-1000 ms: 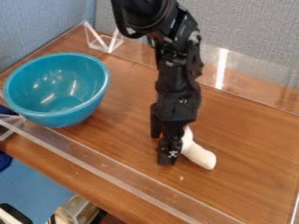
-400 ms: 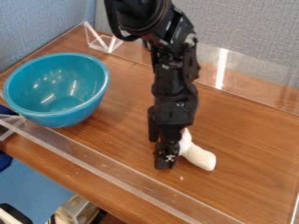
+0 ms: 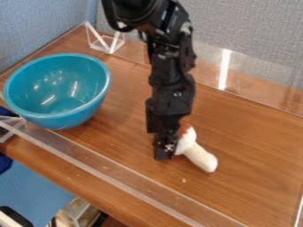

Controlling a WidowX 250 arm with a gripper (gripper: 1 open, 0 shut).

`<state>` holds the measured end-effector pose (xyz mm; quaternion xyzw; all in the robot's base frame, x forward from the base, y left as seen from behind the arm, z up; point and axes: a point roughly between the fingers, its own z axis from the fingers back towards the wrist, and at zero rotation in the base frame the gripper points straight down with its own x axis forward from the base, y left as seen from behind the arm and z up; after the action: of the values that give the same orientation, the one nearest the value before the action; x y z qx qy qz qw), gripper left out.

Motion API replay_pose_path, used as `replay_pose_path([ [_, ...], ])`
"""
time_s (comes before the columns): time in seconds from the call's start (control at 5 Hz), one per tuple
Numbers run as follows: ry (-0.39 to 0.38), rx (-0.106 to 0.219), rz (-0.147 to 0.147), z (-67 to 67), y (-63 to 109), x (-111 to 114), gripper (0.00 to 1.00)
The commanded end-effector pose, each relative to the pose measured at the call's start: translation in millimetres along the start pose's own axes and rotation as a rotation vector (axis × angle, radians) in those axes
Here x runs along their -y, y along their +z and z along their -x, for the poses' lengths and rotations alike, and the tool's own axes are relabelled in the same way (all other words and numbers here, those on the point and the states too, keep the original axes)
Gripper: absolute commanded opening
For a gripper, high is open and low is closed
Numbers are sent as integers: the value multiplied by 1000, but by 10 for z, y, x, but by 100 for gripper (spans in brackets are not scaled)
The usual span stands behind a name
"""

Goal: Put the mushroom in the blue bowl

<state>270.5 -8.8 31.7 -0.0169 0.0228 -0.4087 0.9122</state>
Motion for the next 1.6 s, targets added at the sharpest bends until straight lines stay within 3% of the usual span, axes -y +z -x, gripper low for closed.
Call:
replay_pose_path([
  [0.0, 65, 52, -49, -44, 210, -127, 100],
  [0.2, 117, 59, -44, -42, 229, -156, 100],
  [0.6, 85, 66, -26, -192, 55, 20, 100],
  [0.8, 103, 73, -28, -259, 86, 136, 100],
  [1.2, 136, 87, -40, -455, 318, 135, 100],
  [1.4, 123, 90, -41, -528, 193, 80, 100],
])
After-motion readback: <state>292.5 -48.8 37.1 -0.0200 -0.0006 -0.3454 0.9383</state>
